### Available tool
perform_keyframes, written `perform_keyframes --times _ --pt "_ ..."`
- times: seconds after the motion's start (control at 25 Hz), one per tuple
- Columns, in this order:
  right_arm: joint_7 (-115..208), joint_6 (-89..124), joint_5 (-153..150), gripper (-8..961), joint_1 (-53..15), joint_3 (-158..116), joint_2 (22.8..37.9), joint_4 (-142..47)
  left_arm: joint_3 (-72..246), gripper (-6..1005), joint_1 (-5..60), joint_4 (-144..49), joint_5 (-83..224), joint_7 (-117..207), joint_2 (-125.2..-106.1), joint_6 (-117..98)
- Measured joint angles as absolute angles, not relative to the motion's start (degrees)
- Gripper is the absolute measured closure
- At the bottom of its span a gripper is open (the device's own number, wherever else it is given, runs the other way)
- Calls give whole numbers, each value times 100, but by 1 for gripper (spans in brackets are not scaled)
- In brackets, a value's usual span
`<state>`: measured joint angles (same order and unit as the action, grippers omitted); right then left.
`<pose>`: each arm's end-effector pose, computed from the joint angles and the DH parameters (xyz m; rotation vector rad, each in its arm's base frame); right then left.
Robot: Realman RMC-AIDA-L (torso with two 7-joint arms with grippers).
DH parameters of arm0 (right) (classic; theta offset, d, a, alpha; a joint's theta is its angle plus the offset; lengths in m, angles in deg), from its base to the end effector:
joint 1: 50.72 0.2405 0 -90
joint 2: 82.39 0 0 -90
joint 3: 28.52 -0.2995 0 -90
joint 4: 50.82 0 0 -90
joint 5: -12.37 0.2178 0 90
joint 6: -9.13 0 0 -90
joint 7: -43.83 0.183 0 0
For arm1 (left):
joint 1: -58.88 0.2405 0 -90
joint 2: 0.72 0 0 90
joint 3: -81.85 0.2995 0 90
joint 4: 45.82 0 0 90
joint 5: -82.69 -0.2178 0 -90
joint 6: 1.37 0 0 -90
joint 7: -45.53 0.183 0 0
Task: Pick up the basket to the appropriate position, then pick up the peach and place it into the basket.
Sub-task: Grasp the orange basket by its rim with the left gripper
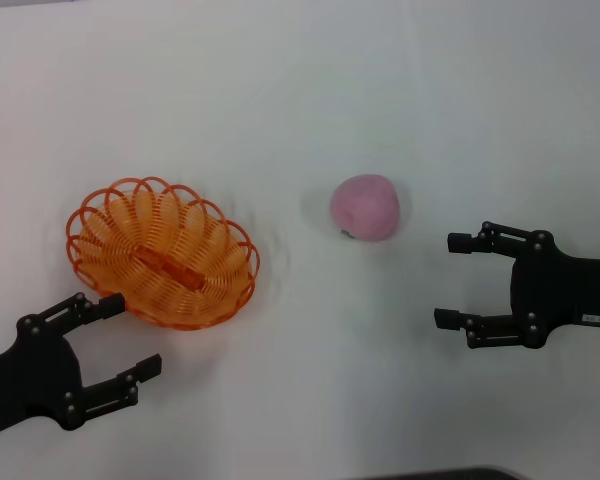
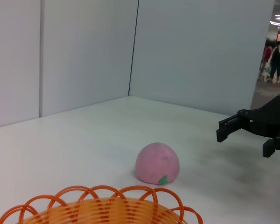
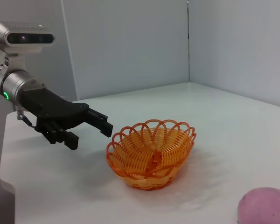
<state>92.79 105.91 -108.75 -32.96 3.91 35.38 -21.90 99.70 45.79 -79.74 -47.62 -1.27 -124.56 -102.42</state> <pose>0.3610 0.2606 -0.0646 -2.7435 0.3619 0.6685 -0.3676 0.2211 -0.0773 -2.6270 -0.4808 -0.7163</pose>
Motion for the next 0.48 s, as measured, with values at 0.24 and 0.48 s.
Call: perform_keyframes --times 0.24,0.48 --pt "9279 10585 -10875 25 -3286 398 3538 -2190 9979 191 4571 -7974 -4765 -130 -12456 -10244" --pt "9279 10570 -10875 25 -3287 386 3542 -2190 9982 192 4570 -7975 -4764 -133 -12461 -10248"
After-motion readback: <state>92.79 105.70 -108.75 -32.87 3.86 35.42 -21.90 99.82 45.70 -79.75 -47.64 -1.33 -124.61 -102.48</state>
